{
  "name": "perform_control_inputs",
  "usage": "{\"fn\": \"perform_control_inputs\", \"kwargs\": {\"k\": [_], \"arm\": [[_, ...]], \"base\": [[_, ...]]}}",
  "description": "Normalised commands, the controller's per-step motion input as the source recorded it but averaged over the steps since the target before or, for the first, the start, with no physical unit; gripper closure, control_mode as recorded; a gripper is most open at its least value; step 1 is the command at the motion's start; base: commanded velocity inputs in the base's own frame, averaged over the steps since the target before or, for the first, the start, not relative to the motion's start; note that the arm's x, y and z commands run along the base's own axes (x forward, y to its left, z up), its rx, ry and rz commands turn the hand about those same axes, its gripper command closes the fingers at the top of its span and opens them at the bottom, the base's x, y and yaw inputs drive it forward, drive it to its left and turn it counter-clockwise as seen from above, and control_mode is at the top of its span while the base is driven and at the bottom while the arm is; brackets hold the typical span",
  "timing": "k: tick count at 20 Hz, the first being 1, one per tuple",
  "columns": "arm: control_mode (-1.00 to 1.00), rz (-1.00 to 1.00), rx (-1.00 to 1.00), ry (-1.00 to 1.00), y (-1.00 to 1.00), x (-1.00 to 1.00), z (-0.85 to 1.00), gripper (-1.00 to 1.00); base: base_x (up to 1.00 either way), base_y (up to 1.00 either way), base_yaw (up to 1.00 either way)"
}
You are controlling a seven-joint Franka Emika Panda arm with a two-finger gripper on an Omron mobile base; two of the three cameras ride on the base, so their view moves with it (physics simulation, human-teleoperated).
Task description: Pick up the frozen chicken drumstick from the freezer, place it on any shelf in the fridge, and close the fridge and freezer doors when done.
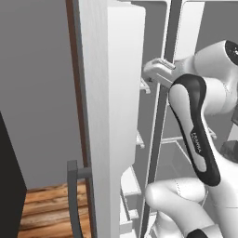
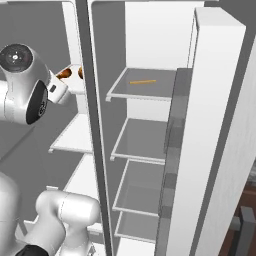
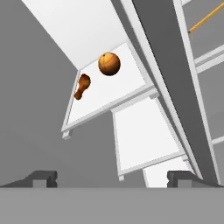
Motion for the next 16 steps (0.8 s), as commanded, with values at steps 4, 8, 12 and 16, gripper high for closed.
{"fn": "perform_control_inputs", "kwargs": {"k": [4,8,12,16], "arm": [[-1.0,-0.02,0.0,0.0,0.19,0.51,0.0,-1.0],[-1.0,0.0,0.0,0.0,0.01,0.57,0.0,-1.0],[-1.0,0.0,0.0,0.04,0.0,0.58,0.0,-1.0],[-1.0,0.0,0.0,0.06,0.09,0.52,0.0,-1.0]], "base": [[0.0,0.0,0.0],[0.0,0.0,0.0],[0.0,0.0,0.0],[0.0,0.0,0.0]]}}
